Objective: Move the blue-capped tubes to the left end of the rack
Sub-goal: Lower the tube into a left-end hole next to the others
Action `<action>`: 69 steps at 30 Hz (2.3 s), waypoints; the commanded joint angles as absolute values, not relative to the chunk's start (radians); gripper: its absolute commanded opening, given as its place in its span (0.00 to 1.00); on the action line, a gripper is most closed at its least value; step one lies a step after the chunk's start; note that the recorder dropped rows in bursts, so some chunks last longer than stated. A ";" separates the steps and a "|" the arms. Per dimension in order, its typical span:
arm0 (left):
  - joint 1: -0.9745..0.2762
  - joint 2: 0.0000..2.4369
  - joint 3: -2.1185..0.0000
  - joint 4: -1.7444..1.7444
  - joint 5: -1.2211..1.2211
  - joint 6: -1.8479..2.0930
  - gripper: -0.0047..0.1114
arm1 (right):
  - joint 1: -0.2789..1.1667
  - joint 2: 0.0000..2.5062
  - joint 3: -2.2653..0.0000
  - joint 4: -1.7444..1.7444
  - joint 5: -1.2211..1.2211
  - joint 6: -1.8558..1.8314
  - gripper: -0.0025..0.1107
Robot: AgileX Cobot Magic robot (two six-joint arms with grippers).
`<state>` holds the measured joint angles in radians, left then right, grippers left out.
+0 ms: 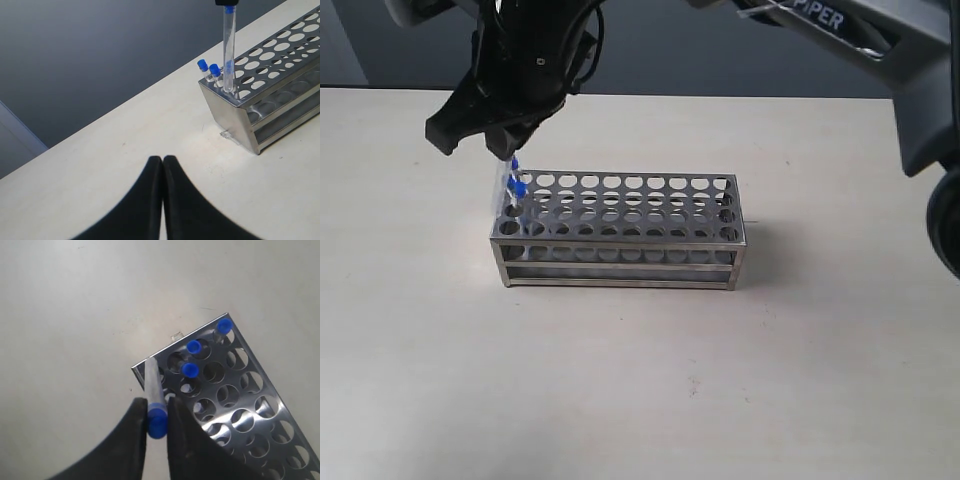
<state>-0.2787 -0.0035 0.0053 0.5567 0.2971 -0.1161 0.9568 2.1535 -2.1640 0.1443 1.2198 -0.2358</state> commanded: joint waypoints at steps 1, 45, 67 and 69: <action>-0.282 0.000 0.000 0.558 0.291 -0.121 0.05 | 0.957 2.167 -2.170 0.139 1.221 -0.232 0.02; -0.282 0.000 0.000 0.553 0.295 -0.121 0.05 | 0.967 2.139 -2.168 0.094 1.221 -0.185 0.02; -0.282 0.000 0.000 0.553 0.293 -0.121 0.05 | 0.967 2.146 -2.093 0.122 1.221 -0.213 0.02; -0.282 0.000 0.000 0.553 0.293 -0.121 0.05 | 0.967 2.168 -2.093 0.139 1.221 -0.222 0.02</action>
